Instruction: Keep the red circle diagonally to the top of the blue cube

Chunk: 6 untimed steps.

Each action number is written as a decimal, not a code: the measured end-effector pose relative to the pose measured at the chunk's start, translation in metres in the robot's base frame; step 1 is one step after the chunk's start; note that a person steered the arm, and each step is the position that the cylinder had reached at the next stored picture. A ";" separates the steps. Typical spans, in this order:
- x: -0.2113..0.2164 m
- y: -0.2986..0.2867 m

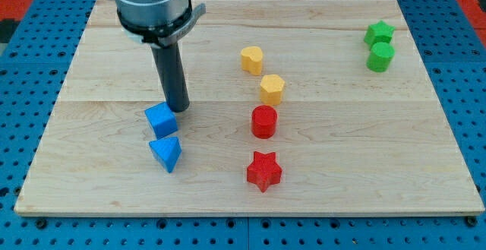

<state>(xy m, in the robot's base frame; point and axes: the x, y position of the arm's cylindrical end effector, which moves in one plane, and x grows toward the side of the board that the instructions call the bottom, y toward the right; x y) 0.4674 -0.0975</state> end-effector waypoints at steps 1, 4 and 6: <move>0.018 0.039; 0.050 0.188; 0.020 0.087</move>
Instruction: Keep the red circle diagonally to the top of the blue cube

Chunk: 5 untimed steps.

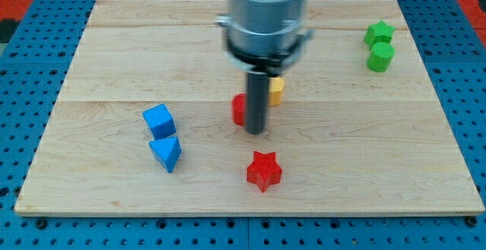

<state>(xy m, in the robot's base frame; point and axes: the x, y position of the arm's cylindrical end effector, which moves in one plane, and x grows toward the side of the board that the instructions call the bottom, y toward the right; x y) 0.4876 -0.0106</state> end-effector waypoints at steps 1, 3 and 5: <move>-0.039 0.011; -0.077 -0.067; -0.072 -0.109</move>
